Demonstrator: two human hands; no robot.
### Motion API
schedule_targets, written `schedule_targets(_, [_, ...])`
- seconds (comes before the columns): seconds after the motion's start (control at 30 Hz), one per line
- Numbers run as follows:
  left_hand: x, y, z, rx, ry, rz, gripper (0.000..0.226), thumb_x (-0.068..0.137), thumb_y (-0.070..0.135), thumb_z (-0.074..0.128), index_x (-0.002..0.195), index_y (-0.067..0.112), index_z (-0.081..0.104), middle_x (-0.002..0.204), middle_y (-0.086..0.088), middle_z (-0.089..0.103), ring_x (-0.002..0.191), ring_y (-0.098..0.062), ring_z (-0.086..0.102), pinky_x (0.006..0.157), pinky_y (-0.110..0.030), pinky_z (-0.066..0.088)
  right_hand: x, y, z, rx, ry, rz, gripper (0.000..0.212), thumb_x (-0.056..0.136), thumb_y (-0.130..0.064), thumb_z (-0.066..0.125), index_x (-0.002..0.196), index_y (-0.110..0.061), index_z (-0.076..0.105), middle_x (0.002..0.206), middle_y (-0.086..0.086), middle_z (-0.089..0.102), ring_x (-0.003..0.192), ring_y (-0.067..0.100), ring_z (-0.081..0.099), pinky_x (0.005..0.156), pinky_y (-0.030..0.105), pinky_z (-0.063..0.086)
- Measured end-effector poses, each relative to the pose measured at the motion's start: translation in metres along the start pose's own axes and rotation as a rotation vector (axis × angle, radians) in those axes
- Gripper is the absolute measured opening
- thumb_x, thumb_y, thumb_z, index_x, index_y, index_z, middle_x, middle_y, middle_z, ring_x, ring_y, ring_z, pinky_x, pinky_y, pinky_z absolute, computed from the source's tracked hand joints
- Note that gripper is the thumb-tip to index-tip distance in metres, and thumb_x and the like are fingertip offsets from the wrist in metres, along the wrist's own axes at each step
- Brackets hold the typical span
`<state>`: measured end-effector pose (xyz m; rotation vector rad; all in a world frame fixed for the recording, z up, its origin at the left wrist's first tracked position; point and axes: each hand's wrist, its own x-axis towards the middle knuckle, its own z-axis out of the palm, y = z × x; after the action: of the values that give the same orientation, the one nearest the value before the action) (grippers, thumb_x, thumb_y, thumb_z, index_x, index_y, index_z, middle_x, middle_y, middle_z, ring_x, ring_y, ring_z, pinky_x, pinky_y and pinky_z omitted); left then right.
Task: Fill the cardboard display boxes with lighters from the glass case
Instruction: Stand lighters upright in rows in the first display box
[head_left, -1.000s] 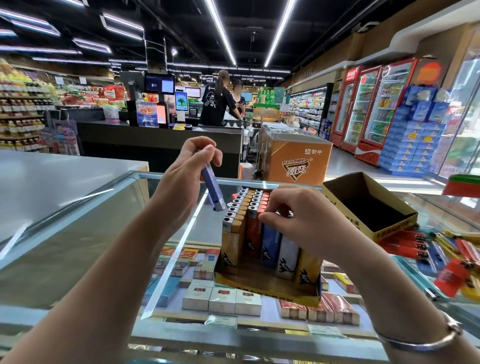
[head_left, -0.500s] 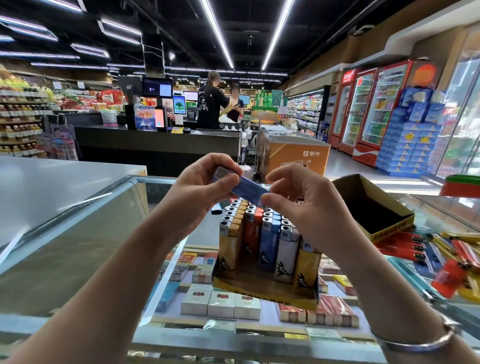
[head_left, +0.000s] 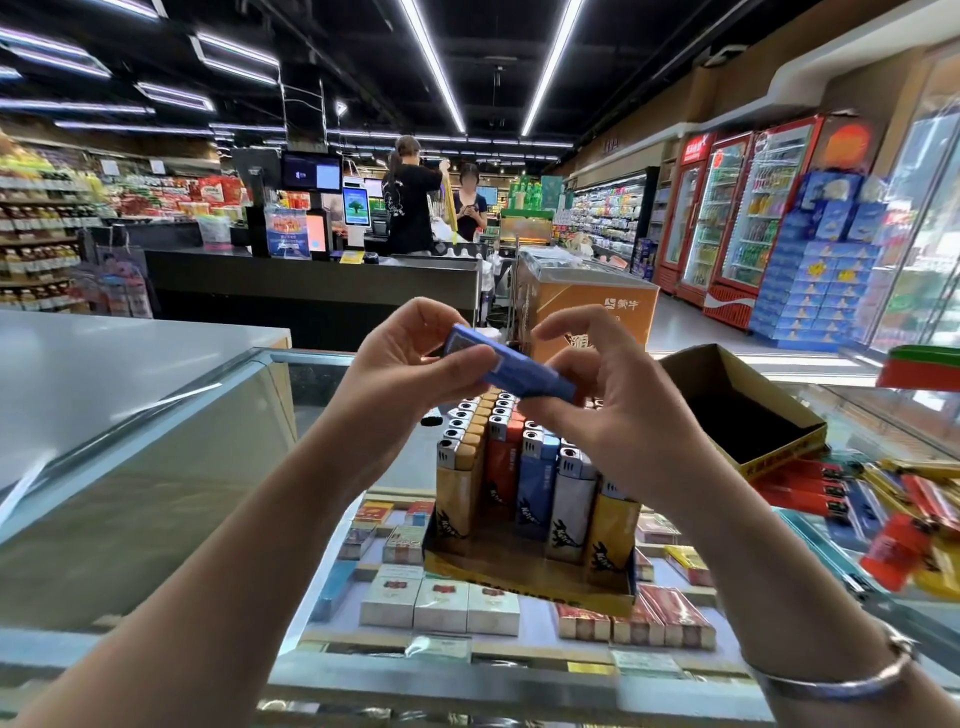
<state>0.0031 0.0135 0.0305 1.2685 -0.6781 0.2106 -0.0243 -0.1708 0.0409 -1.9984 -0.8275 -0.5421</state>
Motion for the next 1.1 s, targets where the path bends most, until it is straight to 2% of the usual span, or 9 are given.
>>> schedule_targets(0.07, [0.0,0.001,-0.001,0.025,-0.018,-0.009,0.028,0.058,0.018,0.073,0.082,0.014,0.058,0.074,0.006,0.065,0.072,-0.013,0.065,0.064,-0.02,0.054,0.001,0.0,-0.001,0.115,0.105,0.008,0.036,0.077,-0.003,0.071,0.097,-0.024,0.05,0.07,0.004,0.063,0.067,0.028,0.06,0.062,0.038,0.052])
schedule_targets(0.23, [-0.002,-0.001,0.005,0.247,-0.052,0.063,0.02,0.066,0.013,0.071,0.084,0.015,0.063,0.077,0.008,0.069,0.071,-0.006,0.066,0.062,-0.014,0.05,0.002,0.0,-0.005,0.288,0.192,0.066,0.017,0.075,-0.012,0.069,0.088,-0.021,0.061,0.06,0.005,0.062,0.05,0.007,0.054,0.048,0.018,0.045])
schedule_targets(0.37, [-0.001,-0.003,0.004,0.299,-0.058,0.129,0.02,0.065,0.012,0.071,0.083,0.017,0.062,0.079,0.011,0.069,0.075,-0.004,0.065,0.065,-0.014,0.05,0.001,0.0,-0.006,0.46,0.177,0.165,0.008,0.075,-0.025,0.064,0.081,-0.019,0.065,0.052,0.002,0.058,0.043,0.009,0.048,0.041,0.017,0.039])
schedule_targets(0.5, [-0.001,-0.007,0.002,0.349,-0.11,0.105,0.022,0.063,0.023,0.073,0.083,0.025,0.063,0.087,0.014,0.068,0.09,-0.007,0.065,0.074,-0.019,0.052,0.002,0.002,-0.009,0.512,0.168,0.186,0.013,0.084,-0.003,0.061,0.079,-0.015,0.065,0.064,0.004,0.062,0.055,0.012,0.056,0.051,0.02,0.049])
schedule_targets(0.63, [0.0,-0.008,-0.003,0.479,-0.249,-0.115,0.037,0.065,0.051,0.073,0.099,0.047,0.058,0.103,0.035,0.059,0.102,0.016,0.052,0.082,-0.011,0.042,0.003,0.002,-0.014,0.476,0.221,0.181,0.024,0.086,0.008,0.054,0.078,-0.013,0.063,0.07,0.007,0.062,0.053,0.014,0.057,0.05,0.023,0.05])
schedule_targets(0.73, [-0.002,-0.007,-0.005,0.548,-0.406,-0.295,0.048,0.059,0.061,0.068,0.103,0.066,0.051,0.117,0.038,0.048,0.107,0.02,0.045,0.09,-0.02,0.041,0.003,0.002,-0.017,0.375,0.232,0.116,0.022,0.085,0.008,0.057,0.089,-0.013,0.059,0.068,0.003,0.057,0.05,0.013,0.055,0.046,0.023,0.047])
schedule_targets(0.87, [-0.004,-0.006,-0.007,0.555,-0.557,-0.39,0.061,0.062,0.045,0.072,0.12,0.047,0.053,0.137,0.034,0.031,0.129,-0.002,0.036,0.107,-0.04,0.036,0.001,0.0,-0.022,0.335,0.155,0.016,0.015,0.077,-0.005,0.063,0.085,-0.017,0.063,0.065,-0.002,0.058,0.052,0.013,0.051,0.046,0.023,0.045])
schedule_targets(0.97, [-0.003,-0.006,-0.009,0.547,-0.565,-0.393,0.056,0.067,0.026,0.072,0.113,0.052,0.052,0.136,0.03,0.034,0.128,-0.004,0.037,0.102,-0.032,0.043,-0.002,-0.002,-0.02,0.156,0.004,-0.057,0.019,0.077,-0.006,0.068,0.084,-0.023,0.067,0.068,0.0,0.059,0.059,0.02,0.052,0.053,0.026,0.045])
schedule_targets(1.1, [-0.004,-0.006,-0.01,0.536,-0.536,-0.424,0.055,0.067,0.02,0.071,0.107,0.053,0.054,0.128,0.02,0.043,0.119,-0.009,0.049,0.093,-0.033,0.05,-0.003,-0.004,-0.012,-0.092,-0.148,-0.106,0.019,0.077,0.0,0.07,0.087,-0.016,0.07,0.072,-0.007,0.057,0.062,0.007,0.05,0.055,0.015,0.04])
